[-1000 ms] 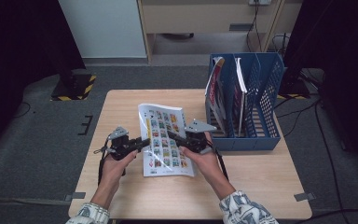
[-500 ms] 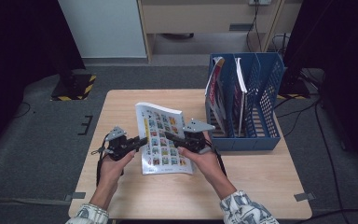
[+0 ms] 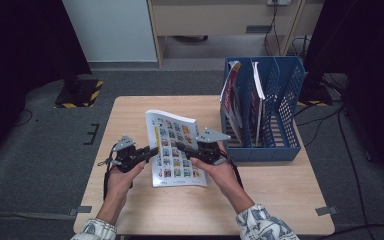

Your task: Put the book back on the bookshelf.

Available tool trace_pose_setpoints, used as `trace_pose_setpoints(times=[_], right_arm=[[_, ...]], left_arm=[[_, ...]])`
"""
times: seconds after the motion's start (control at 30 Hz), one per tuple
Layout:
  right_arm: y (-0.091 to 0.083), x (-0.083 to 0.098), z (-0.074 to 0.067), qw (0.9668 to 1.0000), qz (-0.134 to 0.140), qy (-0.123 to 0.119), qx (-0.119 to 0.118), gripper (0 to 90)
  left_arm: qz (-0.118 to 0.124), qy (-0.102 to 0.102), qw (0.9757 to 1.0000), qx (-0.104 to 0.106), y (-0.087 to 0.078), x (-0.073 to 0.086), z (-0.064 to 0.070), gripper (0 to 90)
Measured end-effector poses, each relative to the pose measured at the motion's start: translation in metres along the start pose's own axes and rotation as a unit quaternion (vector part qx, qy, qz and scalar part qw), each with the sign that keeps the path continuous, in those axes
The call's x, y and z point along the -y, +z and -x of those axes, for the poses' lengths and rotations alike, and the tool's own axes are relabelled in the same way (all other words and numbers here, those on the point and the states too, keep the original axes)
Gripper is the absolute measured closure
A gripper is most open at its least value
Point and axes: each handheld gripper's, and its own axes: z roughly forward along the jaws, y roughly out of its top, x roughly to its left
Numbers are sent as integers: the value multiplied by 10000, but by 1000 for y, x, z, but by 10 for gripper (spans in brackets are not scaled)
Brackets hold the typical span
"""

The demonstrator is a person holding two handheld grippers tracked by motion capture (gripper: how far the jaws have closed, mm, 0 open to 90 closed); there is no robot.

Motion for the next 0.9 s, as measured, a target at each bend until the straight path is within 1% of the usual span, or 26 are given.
trace_pose_setpoints(times=[0.13, 0.2, 0.27, 0.33, 0.43, 0.5, 0.6, 0.67, 0.8, 0.87, 0.9], right_arm=[[1, 1, 1, 10000, -12, -23, 21, 643], [0, 0, 0, 9999, -40, -89, 78, 679], [0, 0, 2, 9999, -26, -39, 94, 720], [-1, 0, 3, 9999, -36, 0, 101, 722], [0, 0, 4, 9999, -26, -45, 145, 722], [2, 0, 6, 9999, -11, -17, 163, 722], [6, 0, 10, 9998, 80, -25, 178, 723], [10, -2, 12, 9997, 131, -53, 179, 724], [17, -7, 16, 9993, 278, -155, 196, 727], [21, -9, 18, 9988, 339, -265, 238, 727], [22, -10, 19, 9985, 364, -319, 244, 727]], left_arm=[[-3, 3, 10000, 1, 0, 0, 0, 729], [-4, 6, 10000, 0, 0, -1, 1, 730], [-1, 17, 10000, 8, 0, -1, 1, 730], [-39, 40, 10000, -7, 1, -3, 1, 731], [-67, 51, 10000, -26, 5, -5, 0, 731], [-68, 59, 10000, -38, 6, -6, -2, 731], [-44, 73, 9999, -102, 8, -11, -6, 733], [19, 58, 9999, -136, 9, -14, -9, 733], [281, 12, 9991, -319, 13, -21, -14, 738], [329, -19, 9989, -338, 14, -23, -16, 740], [344, 0, 9988, -349, 14, -24, -16, 740]])
